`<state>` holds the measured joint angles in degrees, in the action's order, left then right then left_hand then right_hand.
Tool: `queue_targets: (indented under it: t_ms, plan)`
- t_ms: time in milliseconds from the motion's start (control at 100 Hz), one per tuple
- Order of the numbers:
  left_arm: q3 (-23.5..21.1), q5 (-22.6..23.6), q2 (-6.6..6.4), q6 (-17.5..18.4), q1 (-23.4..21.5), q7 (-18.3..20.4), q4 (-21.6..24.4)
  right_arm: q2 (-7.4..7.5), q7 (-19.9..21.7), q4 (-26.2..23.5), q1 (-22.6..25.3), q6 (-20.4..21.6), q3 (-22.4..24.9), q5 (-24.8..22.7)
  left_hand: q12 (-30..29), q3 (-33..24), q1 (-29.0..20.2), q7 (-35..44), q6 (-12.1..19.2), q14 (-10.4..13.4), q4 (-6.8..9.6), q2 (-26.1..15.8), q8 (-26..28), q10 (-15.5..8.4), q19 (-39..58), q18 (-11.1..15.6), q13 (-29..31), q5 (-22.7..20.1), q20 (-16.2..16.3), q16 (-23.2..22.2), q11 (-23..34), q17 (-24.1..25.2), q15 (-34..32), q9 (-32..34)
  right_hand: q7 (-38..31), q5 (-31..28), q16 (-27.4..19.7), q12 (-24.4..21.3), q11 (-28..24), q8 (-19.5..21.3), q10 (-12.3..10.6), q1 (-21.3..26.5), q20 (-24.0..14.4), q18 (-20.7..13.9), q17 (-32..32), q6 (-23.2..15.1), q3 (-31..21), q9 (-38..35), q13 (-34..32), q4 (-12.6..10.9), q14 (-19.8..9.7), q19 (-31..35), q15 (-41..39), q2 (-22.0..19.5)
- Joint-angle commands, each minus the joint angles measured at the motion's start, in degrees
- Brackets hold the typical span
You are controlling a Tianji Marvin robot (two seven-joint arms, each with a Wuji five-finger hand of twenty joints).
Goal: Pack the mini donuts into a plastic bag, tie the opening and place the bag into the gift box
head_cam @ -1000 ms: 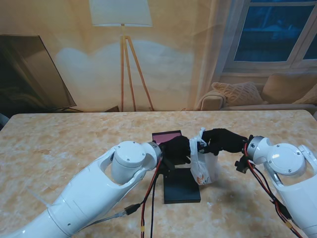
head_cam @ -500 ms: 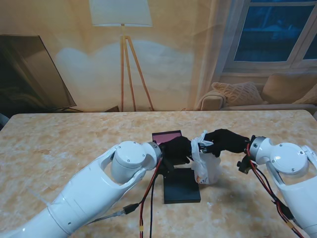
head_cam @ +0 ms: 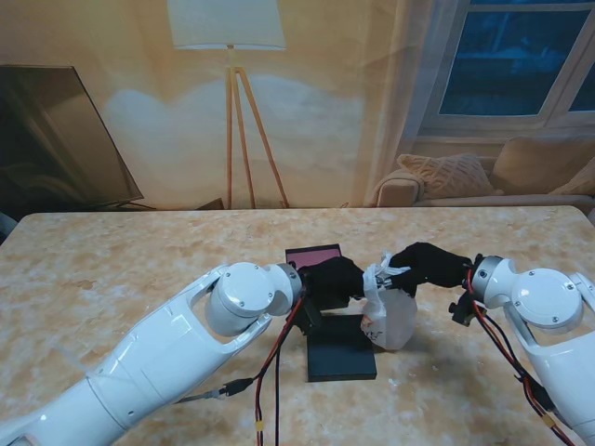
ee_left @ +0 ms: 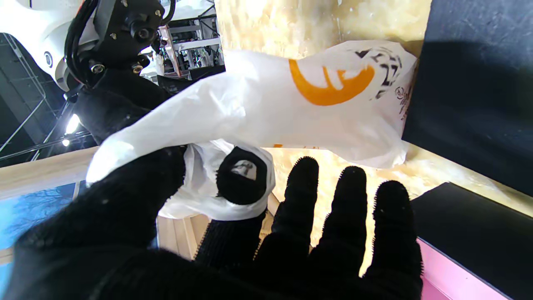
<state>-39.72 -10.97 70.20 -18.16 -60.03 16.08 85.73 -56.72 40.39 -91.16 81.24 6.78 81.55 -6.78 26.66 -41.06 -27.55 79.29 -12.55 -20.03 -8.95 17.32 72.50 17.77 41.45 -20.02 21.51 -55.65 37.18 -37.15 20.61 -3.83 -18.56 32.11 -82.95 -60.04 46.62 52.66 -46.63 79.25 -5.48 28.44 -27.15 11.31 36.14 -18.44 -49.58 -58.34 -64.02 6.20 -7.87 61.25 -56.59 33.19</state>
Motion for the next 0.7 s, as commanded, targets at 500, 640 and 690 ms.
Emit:
queue_targets:
  t_ms: [500,640,690]
  plan:
    - [0.1,1.3,-0.77,0.2,0.5,2.1,-0.2,-0.01,0.3,2.0,-0.4,0.9,0.8,-1.6,1.3,-0.7,-2.1,3.4,-0.4,0.0,0.8,0.7,-0.2,-1.3,1.7,-0.2,1.6,-1.9,0.9,-0.3,1.9,-0.6,-0.5,2.5,-8.8,-5.2,0.3,1.6,-4.2,1.4,-3.0,-1.1,1.5,-0.8,0.3,-0.6,-1.3,-2.9,-3.2,0.7,-3.3,-0.7,-2.5,2.9]
    - [0.0,1.4,-0.84,0.3,0.5,2.3,-0.2,-0.02,0.2,1.7,-0.1,0.6,0.9,-2.0,1.5,-0.4,-2.3,3.5,-0.5,0.0,0.8,0.7,-0.3,-1.4,1.9,-0.2,1.7,-2.1,0.8,-0.3,2.2,-0.7,-0.6,2.9,-9.1,-5.4,0.7,2.6,-4.9,1.5,-2.8,-0.5,1.5,-0.5,0.2,-0.4,-1.8,-3.0,-3.3,1.2,-3.3,-0.5,-3.8,3.2]
    - [0.0,1.4,-0.82,0.3,0.5,2.2,-0.2,-0.04,0.1,1.5,0.0,0.5,1.0,-2.1,1.6,-0.4,-2.4,3.5,-0.6,-0.1,0.81,0.6,-0.3,-1.4,2.0,-0.2,1.8,-2.2,0.8,-0.3,2.3,-0.8,-0.7,3.1,-9.3,-5.5,1.0,3.0,-5.2,1.5,-2.8,-0.2,1.5,-0.4,0.2,-0.3,-2.0,-3.1,-3.4,1.4,-3.4,-0.5,-4.4,3.5]
